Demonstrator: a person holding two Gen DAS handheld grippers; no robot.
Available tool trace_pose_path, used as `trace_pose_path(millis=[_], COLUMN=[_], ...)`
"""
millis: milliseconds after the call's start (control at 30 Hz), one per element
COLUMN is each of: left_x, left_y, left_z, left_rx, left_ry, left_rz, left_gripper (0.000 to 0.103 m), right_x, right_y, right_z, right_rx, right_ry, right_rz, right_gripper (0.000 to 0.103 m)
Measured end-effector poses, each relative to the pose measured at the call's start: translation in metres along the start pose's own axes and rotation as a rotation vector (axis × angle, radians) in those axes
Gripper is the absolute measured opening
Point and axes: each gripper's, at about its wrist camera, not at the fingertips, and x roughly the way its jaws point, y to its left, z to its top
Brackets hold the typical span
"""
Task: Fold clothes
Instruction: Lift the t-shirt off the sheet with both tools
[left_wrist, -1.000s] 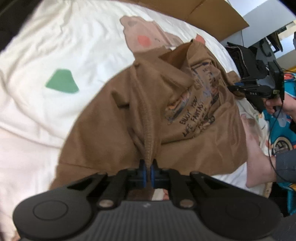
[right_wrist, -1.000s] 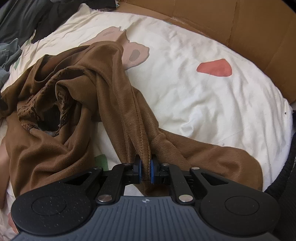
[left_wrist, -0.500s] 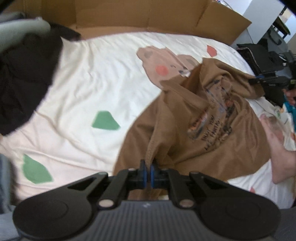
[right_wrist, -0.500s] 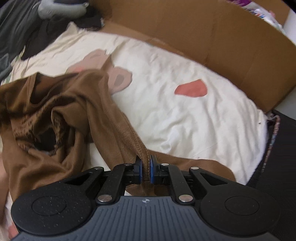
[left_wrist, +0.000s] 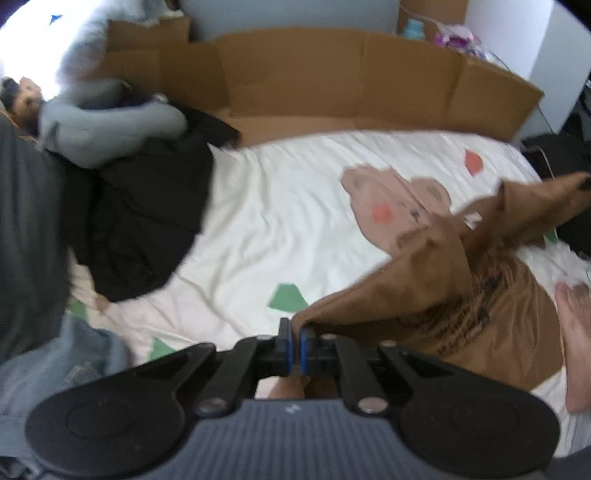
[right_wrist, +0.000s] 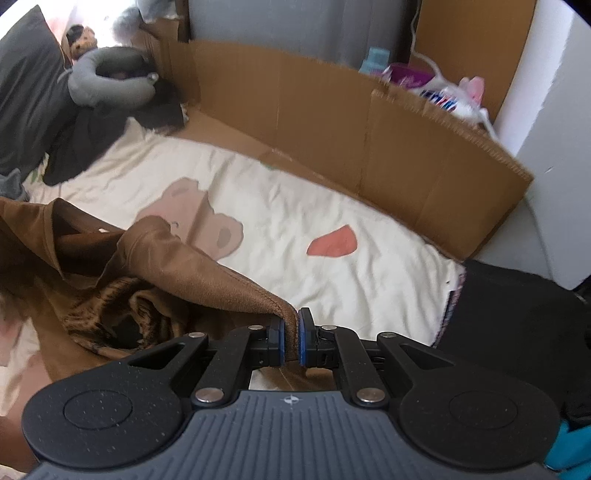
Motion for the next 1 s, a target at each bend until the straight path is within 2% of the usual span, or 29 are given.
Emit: trace_pose_path(millis=[233,533,1000], left_x=[-0.06,-0.144,-0.276], left_y=[-0.001,0.0,-0.016], left_z=[0.019,0.033,0.036], left_rx=[-0.007,-0.008,0.033], left_ry=[-0.097,-0.243,-0.494], left_rz=[0.06,0.12,0.185], left_gripper=[0.004,0.004,0.004], right_x=[-0.063,-0.151,-0.289], right_y=[0.001,-0.002,0.01], right_z=[0.005,0.02,0.046], right_rx=[0.048,0.074,0.007], right_ry=[-0.048,-0.167,-0.371], right_rz=[-0.032,-0.083,-0.176], right_gripper=[0.005,0.005,0.005])
